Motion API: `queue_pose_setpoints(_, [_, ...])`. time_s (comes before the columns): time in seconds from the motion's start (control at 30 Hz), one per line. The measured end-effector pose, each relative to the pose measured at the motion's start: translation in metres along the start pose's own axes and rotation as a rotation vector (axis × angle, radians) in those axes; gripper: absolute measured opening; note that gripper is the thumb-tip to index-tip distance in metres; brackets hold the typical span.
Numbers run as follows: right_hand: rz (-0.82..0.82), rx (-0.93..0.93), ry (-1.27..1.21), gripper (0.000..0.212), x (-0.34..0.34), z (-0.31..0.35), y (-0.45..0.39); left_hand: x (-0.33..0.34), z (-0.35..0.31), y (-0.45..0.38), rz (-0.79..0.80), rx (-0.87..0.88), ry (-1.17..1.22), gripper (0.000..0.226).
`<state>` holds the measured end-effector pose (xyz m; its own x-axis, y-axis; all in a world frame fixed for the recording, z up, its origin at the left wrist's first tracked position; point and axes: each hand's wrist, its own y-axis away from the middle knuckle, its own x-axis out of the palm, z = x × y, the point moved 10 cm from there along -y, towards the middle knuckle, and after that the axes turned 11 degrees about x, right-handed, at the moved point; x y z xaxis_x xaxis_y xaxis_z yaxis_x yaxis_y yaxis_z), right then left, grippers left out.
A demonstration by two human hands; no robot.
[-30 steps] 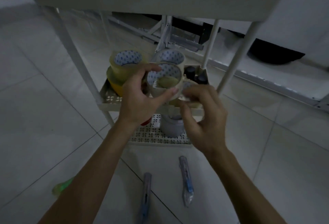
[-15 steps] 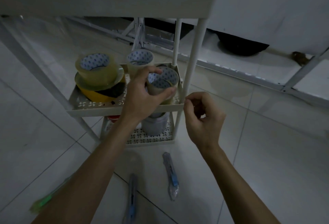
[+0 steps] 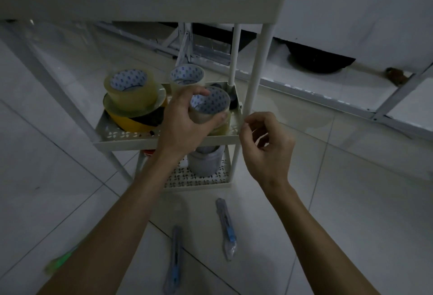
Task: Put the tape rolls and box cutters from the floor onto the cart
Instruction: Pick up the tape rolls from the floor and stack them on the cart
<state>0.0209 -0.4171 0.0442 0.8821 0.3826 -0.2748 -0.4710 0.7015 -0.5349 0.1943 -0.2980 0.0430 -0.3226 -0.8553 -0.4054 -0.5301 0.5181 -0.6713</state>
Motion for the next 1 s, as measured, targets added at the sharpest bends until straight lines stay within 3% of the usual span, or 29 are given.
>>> queue_pose_setpoints(0.63, [0.032, -0.072, 0.120, 0.016, 0.004, 0.011, 0.002, 0.003, 0.004, 0.009, 0.054, -0.015, 0.007, 0.090])
queue_pose_setpoints(1.0, [-0.015, -0.158, 0.339, 0.056, 0.010, 0.028, -0.004, 0.016, 0.010, 0.006, 0.081, -0.065, 0.037, 0.099])
